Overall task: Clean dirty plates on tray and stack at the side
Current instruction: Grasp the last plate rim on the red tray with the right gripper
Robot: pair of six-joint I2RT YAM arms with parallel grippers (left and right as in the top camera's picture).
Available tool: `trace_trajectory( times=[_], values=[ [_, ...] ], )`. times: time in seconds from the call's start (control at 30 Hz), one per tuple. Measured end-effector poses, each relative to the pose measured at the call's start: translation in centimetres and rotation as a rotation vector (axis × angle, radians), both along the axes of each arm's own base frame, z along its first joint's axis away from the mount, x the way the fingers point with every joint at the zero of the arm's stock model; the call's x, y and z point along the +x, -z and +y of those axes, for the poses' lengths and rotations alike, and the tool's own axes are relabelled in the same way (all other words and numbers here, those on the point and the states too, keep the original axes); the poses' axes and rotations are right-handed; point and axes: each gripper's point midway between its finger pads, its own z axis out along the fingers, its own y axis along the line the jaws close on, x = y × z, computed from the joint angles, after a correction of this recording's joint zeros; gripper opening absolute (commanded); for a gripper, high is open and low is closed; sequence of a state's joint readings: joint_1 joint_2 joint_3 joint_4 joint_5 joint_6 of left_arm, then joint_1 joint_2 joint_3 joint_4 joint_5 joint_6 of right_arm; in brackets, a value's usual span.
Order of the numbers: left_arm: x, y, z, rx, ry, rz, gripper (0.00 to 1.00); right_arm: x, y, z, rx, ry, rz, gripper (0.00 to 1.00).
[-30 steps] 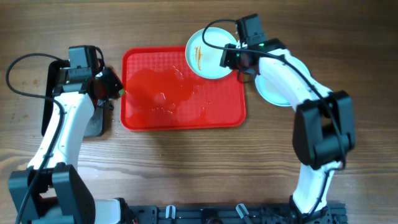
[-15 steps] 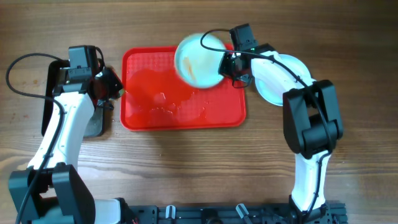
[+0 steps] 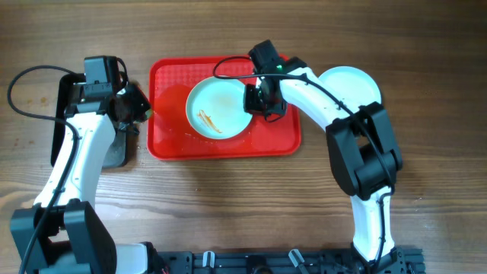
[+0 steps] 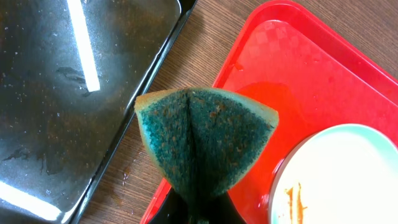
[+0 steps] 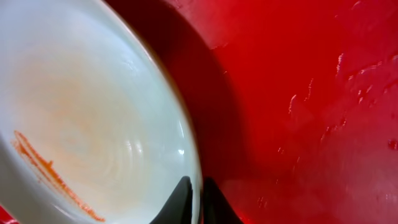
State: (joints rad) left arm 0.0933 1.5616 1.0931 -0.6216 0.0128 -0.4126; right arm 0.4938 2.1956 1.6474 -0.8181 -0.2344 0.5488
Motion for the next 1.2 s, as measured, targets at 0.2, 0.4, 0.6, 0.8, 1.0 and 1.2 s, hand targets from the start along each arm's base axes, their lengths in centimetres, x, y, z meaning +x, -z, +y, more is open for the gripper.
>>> trace_trajectory(
  times=[0.2, 0.4, 0.6, 0.8, 1.0, 1.2],
  values=[
    [0.0, 0.0, 0.0, 0.0, 0.0, 0.0, 0.04, -1.6, -1.4, 0.8, -0.053, -0.148, 0.006, 1.0],
    [0.0, 0.0, 0.0, 0.0, 0.0, 0.0, 0.04, 3.5, -5.5, 2.3, -0.058, -0.314, -0.254, 1.0],
    [0.0, 0.0, 0.0, 0.0, 0.0, 0.0, 0.04, 7.7, -6.8, 3.9, -0.08, -0.462, -0.463, 0.99],
    [0.0, 0.0, 0.0, 0.0, 0.0, 0.001, 0.04, 8.8, -1.0, 4.3, -0.126, -0.565, -0.459, 0.84],
    [0.0, 0.0, 0.0, 0.0, 0.0, 0.0, 0.04, 8.8, -0.7, 4.2, -0.137, -0.578, -0.46, 0.48],
    [0.0, 0.0, 0.0, 0.0, 0.0, 0.001, 0.04, 7.6, 0.0, 3.4, -0.135, -0.495, -0.374, 0.25]
  ],
)
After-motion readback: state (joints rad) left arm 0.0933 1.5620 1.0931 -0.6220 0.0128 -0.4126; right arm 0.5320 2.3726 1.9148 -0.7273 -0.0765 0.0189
